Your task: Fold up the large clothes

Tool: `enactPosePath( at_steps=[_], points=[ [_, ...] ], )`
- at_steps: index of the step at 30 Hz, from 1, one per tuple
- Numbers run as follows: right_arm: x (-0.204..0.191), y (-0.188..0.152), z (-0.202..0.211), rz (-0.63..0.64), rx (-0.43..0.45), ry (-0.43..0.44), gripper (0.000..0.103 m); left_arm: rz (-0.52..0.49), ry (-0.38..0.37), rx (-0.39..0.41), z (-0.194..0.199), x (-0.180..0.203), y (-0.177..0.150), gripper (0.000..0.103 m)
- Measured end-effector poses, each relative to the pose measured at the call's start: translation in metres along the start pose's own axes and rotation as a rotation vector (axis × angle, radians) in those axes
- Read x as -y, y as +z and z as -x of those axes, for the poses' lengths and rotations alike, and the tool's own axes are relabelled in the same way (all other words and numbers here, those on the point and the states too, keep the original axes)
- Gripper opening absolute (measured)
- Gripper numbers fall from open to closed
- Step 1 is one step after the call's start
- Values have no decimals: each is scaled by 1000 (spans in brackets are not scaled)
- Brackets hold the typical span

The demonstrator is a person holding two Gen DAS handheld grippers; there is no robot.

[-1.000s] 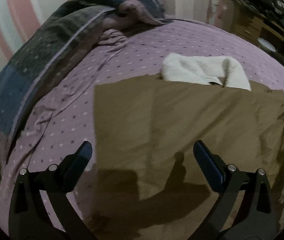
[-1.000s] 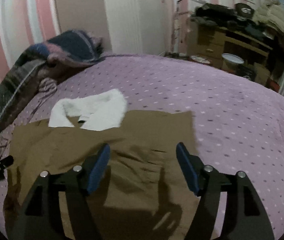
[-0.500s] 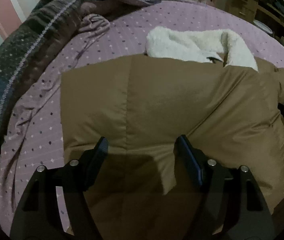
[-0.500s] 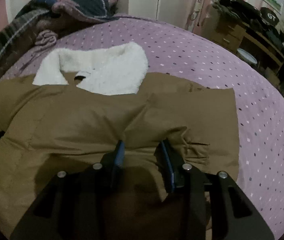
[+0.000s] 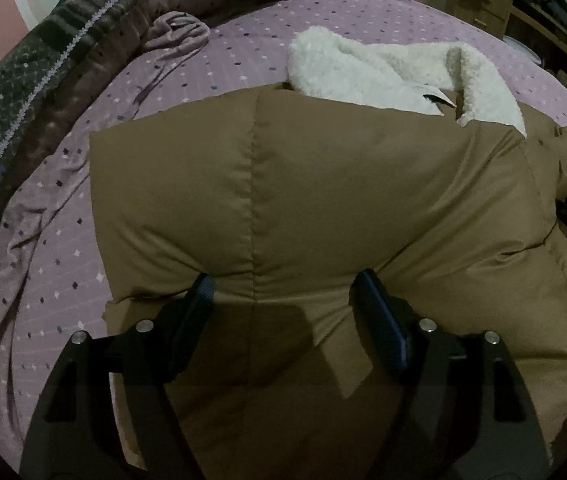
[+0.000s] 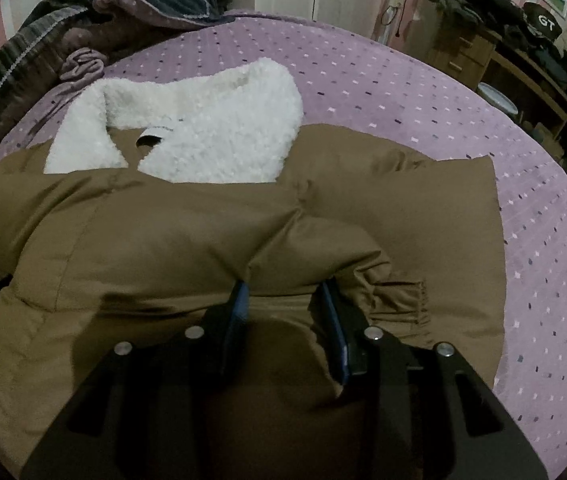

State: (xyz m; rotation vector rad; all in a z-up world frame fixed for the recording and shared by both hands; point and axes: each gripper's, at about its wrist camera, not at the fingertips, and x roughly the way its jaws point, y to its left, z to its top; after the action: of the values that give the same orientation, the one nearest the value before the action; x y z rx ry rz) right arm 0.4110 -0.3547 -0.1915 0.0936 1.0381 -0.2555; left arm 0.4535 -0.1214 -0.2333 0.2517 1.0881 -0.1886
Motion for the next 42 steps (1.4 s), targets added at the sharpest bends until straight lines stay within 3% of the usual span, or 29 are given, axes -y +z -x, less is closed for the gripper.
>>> enactPosePath(
  at_steps=[9, 13, 15, 18, 20, 22, 23, 24, 26, 30, 36, 42],
  points=[
    [-8, 8, -9, 33, -80, -48, 38, 17, -4, -43, -8, 0, 2, 77],
    [-7, 17, 2, 34, -114, -40, 40, 30, -3, -58, 7, -2, 8, 76],
    [-2, 18, 24, 7, -49, 17, 41, 36, -4, -21, 23, -7, 5, 74],
    [8, 5, 70, -38, 110, 82, 65, 87, -21, 80, 62, -19, -11, 79],
    [12, -15, 92, -38, 173, 96, 67, 119, -26, 111, 77, -26, -25, 82],
    [13, -33, 98, -20, 179, 89, 67, 133, -21, 109, 83, -30, -39, 81],
    [14, -45, 98, -6, 174, 80, 66, 136, -16, 96, 78, -30, -44, 66],
    [14, -55, 96, 5, 171, 73, 64, 131, -16, 80, 74, -32, -54, 43],
    [14, -65, 89, 20, 149, 64, 56, 108, -20, 21, 59, -31, -63, 28],
    [12, -69, 67, 27, 97, 76, 55, 47, 32, 19, 46, -18, -65, 27],
    [8, -65, 40, 1, 26, 101, 55, 39, 34, -7, 28, -13, -64, 27],
    [5, -68, 37, 20, 19, 72, 55, 21, 34, -1, 8, 4, -53, 27]
  ],
)
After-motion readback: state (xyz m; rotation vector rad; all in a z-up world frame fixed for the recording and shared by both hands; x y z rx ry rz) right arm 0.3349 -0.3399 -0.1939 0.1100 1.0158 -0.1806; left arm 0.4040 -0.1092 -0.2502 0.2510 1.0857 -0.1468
